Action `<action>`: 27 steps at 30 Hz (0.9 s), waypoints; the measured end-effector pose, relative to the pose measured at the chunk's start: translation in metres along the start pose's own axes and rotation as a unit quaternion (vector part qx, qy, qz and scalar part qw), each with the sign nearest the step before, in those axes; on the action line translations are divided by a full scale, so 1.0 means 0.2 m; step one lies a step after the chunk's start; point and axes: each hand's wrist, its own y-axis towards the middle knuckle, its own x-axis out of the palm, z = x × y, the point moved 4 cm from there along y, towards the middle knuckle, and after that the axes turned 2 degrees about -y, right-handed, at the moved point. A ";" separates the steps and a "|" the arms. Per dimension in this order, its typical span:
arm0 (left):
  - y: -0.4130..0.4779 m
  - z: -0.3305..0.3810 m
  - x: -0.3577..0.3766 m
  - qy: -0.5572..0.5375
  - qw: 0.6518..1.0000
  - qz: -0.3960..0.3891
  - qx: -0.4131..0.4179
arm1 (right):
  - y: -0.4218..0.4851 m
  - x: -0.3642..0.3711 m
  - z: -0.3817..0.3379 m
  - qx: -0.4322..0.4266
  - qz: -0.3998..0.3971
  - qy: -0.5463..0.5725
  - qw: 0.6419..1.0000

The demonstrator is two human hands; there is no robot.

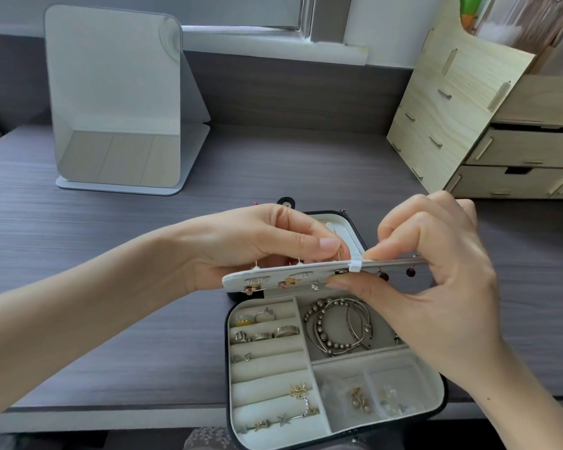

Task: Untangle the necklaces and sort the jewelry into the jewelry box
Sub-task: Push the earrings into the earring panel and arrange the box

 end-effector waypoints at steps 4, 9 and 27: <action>0.00 0.00 -0.01 0.009 1.000 0.011 0.004 | 0.00 0.00 0.00 0.000 0.000 -0.002 1.000; 0.00 0.00 -0.01 0.011 0.999 0.036 0.021 | 0.01 0.00 0.00 0.000 -0.004 -0.005 1.000; -0.03 0.02 -0.01 0.016 0.997 0.080 0.003 | 0.01 0.01 0.00 0.000 0.001 -0.006 1.000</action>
